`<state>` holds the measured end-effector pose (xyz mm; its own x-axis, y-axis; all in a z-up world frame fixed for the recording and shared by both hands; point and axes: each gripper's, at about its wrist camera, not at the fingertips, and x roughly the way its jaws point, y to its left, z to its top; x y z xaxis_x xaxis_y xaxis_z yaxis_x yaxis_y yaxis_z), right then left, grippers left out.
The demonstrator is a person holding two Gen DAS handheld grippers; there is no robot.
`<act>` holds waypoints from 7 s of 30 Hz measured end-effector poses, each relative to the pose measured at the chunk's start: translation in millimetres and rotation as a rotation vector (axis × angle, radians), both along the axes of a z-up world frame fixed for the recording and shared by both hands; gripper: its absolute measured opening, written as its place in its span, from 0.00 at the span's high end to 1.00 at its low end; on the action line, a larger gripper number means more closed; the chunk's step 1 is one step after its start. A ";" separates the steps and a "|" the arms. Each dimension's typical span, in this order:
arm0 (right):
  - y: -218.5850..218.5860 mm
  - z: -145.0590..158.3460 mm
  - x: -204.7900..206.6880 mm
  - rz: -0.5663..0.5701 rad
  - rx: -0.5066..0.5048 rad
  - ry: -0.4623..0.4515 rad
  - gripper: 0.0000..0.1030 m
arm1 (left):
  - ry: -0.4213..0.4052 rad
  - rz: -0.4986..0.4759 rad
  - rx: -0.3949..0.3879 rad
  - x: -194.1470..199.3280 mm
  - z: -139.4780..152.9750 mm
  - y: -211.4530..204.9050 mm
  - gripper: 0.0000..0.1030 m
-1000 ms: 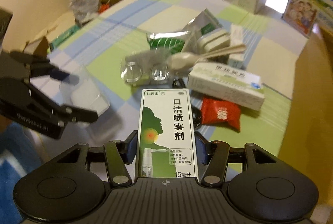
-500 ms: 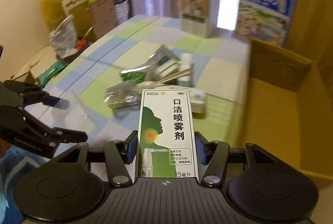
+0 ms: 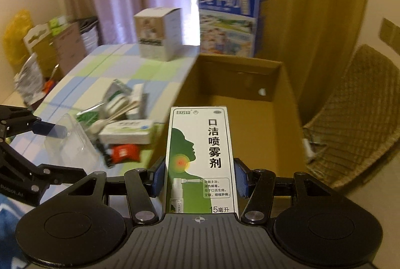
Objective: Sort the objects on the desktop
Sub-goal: 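Lift the spray box with the right tool while the left tool grasps the clear plastic tray, then lower both held items into the cardboard box and open both tools, then withdraw both tools from the cardboard box back over the table, then grasp the black cable with the right tool while the left tool grasps the plastic bottle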
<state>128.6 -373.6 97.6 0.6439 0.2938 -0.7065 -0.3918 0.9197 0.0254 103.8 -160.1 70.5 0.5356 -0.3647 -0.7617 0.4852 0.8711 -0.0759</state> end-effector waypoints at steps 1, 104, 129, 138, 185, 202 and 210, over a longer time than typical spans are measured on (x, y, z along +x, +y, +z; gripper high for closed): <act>-6.1 0.4 3.8 -0.011 0.001 -0.001 0.49 | -0.004 -0.012 0.000 3.6 2.5 -9.8 0.19; 35.2 -19.3 -72.4 -0.103 0.126 0.013 0.02 | -0.117 0.286 -0.183 -69.7 -1.2 55.7 0.01; 62.0 -43.4 -107.9 -0.078 0.142 0.047 0.02 | -0.135 0.399 -0.121 -114.6 -10.6 110.9 0.01; 66.2 -49.5 -111.1 -0.079 0.132 0.036 0.02 | -0.089 0.442 -0.121 -114.4 -20.6 129.0 0.01; 208.9 -139.9 18.4 0.426 -0.132 0.064 0.38 | -0.169 -0.048 0.269 18.9 -104.3 142.4 0.15; 238.3 -179.9 56.7 0.517 -0.146 0.029 0.51 | -0.201 -0.078 0.232 52.4 -135.3 139.5 0.72; 250.0 -191.4 60.3 0.547 -0.170 0.025 0.54 | -0.088 0.098 0.079 54.4 -122.9 154.1 0.73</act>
<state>188.9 -123.6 -93.8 0.4124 0.4601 -0.7862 -0.8129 0.5754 -0.0897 158.1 -6.0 -52.5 0.6320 -0.2483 -0.7342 0.3990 0.9163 0.0336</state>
